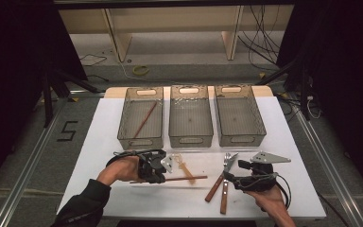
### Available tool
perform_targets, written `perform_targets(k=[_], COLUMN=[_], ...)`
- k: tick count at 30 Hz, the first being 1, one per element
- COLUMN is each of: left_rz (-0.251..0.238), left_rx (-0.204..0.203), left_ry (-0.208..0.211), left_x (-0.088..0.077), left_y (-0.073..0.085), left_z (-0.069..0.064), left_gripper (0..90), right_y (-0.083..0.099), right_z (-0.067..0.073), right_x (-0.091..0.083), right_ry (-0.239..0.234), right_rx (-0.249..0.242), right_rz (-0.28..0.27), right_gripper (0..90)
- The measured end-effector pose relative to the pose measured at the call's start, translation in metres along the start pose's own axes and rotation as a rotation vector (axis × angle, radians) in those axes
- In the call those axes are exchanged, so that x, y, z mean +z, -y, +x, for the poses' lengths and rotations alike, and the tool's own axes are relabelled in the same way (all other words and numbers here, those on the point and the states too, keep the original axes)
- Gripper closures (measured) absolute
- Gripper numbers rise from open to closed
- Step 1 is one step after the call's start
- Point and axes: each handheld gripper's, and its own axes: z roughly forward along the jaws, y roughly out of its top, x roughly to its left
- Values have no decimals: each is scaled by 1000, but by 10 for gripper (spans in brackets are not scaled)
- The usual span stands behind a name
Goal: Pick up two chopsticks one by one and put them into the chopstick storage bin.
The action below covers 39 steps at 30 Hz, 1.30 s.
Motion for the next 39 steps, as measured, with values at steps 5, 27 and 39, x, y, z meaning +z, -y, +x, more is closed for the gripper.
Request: perform_targets(k=[5,27,39], left_rz=[-62,-255,-308], left_rx=[-54,-349,-429], left_ry=[-47,-147,-182], left_x=[-16,-51,-66], left_y=[2,10,17], left_z=[8,45,60], left_gripper=[843,842,843], right_y=[0,0,0], right_z=[0,0,-1], right_x=[0,0,0], right_ry=[0,0,-1], right_rx=[-1,0,0], right_rz=[2,-3,-3], right_gripper=[217,217,217])
